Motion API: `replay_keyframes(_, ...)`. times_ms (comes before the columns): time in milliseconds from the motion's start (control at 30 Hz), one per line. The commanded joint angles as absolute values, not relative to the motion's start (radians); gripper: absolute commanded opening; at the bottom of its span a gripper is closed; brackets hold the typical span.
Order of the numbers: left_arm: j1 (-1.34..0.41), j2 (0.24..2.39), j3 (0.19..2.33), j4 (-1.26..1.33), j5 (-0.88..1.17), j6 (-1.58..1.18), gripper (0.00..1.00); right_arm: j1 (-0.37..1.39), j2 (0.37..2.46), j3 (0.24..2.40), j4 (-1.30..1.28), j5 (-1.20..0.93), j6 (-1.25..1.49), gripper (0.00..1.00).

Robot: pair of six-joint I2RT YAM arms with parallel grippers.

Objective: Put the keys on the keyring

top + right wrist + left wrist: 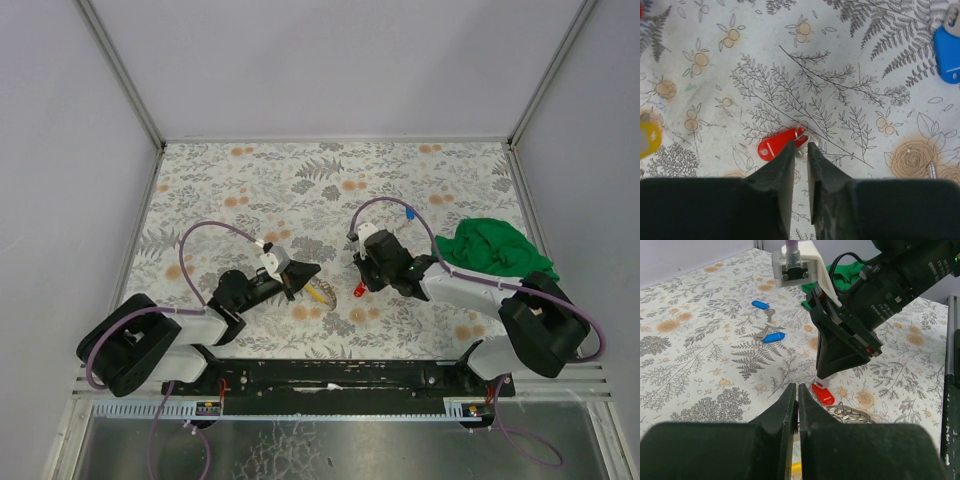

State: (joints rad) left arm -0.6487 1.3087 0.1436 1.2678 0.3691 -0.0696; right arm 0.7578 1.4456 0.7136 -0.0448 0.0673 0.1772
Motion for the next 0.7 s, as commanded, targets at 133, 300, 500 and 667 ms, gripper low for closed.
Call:
replay_keyframes(133,-0.646,1.326,0.168,1.315,0.407,-0.059,0.0,0.756,1.246,0.687,0.0,-0.077,0.003,0.39)
replay_keyframes(300,-0.645,1.317,0.18,1.279,0.41,-0.058,0.0,0.815,1.119,0.649,0.041,-0.144,-0.197,0.4)
replay_keyframes(500,-0.646,1.32,0.205,1.226,0.423,-0.057,0.0,0.866,1.027,0.593,0.145,-0.316,-0.403,0.4)
replay_keyframes(667,-0.646,1.338,0.226,1.204,0.44,-0.073,0.0,0.915,1.021,0.599,0.17,-0.373,-0.561,0.4)
